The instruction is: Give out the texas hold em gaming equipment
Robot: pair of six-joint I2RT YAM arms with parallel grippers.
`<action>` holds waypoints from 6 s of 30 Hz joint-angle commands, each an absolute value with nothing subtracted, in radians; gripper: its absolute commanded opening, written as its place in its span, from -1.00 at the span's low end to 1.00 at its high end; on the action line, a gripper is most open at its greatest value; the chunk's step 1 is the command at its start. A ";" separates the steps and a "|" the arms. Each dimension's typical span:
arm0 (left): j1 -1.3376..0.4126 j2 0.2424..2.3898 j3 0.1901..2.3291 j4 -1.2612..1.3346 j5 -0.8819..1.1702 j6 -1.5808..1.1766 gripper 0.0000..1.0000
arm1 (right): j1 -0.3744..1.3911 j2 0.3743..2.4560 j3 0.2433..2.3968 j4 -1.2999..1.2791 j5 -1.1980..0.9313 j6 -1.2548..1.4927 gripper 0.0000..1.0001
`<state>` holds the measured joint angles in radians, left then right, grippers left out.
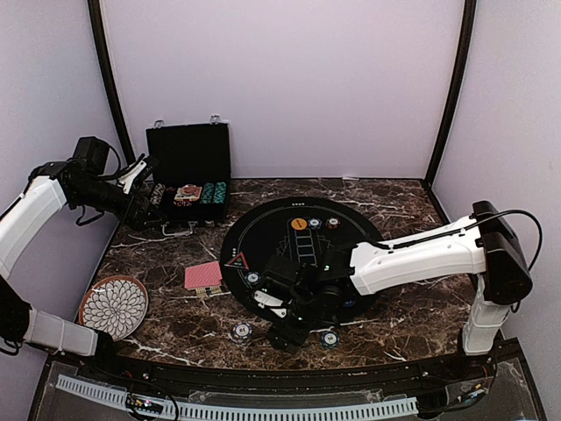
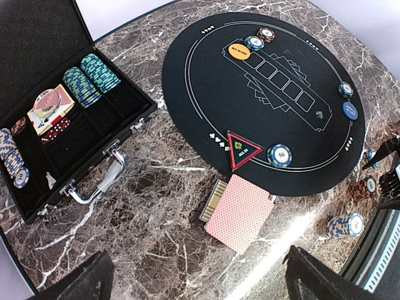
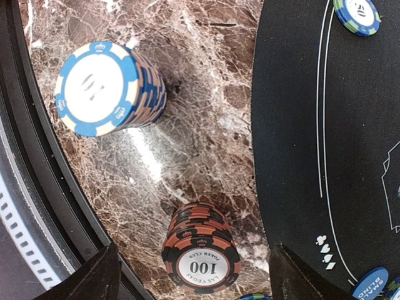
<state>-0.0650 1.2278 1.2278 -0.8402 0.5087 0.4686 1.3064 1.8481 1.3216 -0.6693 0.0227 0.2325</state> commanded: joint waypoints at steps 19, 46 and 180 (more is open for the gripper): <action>-0.069 1.209 1.249 -0.854 0.523 0.474 0.98 | 1.284 1.907 1.318 -0.630 0.005 0.197 0.43; -0.069 1.203 1.246 -0.854 0.521 0.476 0.98 | 1.284 1.899 1.336 -0.641 -0.028 0.198 -0.69; -0.069 1.203 1.242 -0.848 0.535 0.481 0.98 | 1.305 1.958 1.365 -0.660 0.005 0.228 0.38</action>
<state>-0.0658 1.2243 1.2278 -0.8394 0.5194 0.4717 1.3010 1.9381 1.3338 -0.6800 0.0006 0.2379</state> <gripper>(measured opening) 0.988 0.716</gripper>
